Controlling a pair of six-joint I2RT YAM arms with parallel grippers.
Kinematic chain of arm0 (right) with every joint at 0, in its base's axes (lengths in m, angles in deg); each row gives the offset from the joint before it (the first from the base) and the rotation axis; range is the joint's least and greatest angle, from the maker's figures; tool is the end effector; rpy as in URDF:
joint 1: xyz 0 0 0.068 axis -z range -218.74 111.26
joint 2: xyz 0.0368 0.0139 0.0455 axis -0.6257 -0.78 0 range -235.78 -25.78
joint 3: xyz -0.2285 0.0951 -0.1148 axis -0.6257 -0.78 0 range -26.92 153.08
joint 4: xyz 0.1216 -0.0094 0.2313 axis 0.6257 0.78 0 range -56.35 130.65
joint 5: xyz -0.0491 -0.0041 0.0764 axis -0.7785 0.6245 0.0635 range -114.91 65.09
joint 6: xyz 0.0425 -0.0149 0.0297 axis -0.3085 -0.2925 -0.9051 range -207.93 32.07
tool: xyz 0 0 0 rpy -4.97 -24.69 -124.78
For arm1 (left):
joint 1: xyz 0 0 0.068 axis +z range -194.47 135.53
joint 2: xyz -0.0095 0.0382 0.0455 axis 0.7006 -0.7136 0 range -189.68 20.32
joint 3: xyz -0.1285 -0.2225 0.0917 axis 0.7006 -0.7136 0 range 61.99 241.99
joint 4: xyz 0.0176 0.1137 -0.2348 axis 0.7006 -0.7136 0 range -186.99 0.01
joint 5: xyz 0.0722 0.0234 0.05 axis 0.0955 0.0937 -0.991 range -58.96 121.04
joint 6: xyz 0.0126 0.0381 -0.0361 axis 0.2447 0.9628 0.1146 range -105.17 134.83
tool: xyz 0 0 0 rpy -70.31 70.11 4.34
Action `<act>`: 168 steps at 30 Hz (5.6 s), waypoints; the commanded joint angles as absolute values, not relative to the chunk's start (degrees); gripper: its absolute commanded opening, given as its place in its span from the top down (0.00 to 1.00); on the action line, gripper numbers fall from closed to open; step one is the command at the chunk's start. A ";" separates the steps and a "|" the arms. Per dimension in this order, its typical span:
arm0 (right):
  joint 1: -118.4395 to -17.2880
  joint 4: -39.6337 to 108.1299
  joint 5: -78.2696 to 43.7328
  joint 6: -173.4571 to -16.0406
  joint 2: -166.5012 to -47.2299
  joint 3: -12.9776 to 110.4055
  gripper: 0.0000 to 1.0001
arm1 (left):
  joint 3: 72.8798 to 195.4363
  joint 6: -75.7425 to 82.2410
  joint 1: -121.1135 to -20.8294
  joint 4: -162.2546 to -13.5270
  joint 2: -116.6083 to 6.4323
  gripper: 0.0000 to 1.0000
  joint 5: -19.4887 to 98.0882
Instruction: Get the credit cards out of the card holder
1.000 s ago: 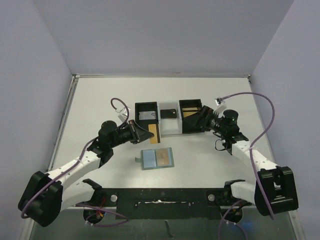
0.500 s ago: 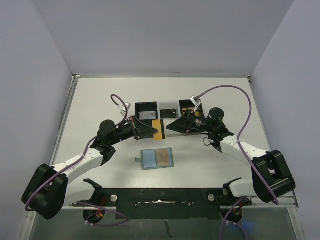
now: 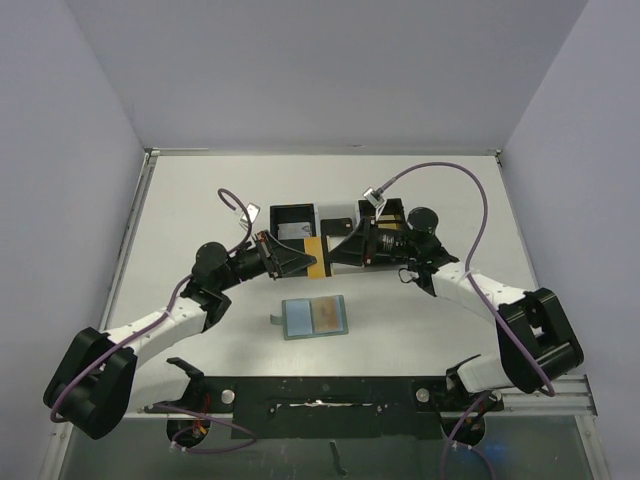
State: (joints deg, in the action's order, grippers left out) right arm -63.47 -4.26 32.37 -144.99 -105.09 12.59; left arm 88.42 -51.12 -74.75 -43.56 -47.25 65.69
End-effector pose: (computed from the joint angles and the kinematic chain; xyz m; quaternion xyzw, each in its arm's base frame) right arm 0.2518 0.1489 0.2592 -0.1447 0.6985 0.6599 0.2358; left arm 0.2024 -0.1415 0.2510 0.0125 0.6796 -0.6592 0.3217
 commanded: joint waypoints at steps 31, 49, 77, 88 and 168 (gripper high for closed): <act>-65.20 -17.31 38.47 -153.52 -107.34 16.10 0.90 | 89.06 -51.79 -74.27 -35.90 -48.21 1.00 70.33; -54.85 37.45 5.62 -97.02 -88.12 23.47 1.00 | 89.85 -38.57 -72.09 -64.65 -33.97 0.33 56.46; -58.41 40.40 -13.07 -45.25 -107.87 30.07 1.00 | 93.10 -32.84 -71.63 -72.23 -33.55 0.30 59.55; -58.77 35.08 -19.35 -44.28 -116.08 31.87 1.00 | 93.27 -31.69 -71.54 -74.93 -33.09 0.29 58.87; -59.78 57.96 -29.02 -112.57 -131.66 48.14 0.86 | 93.98 -30.75 -71.54 -78.33 -34.55 0.28 58.37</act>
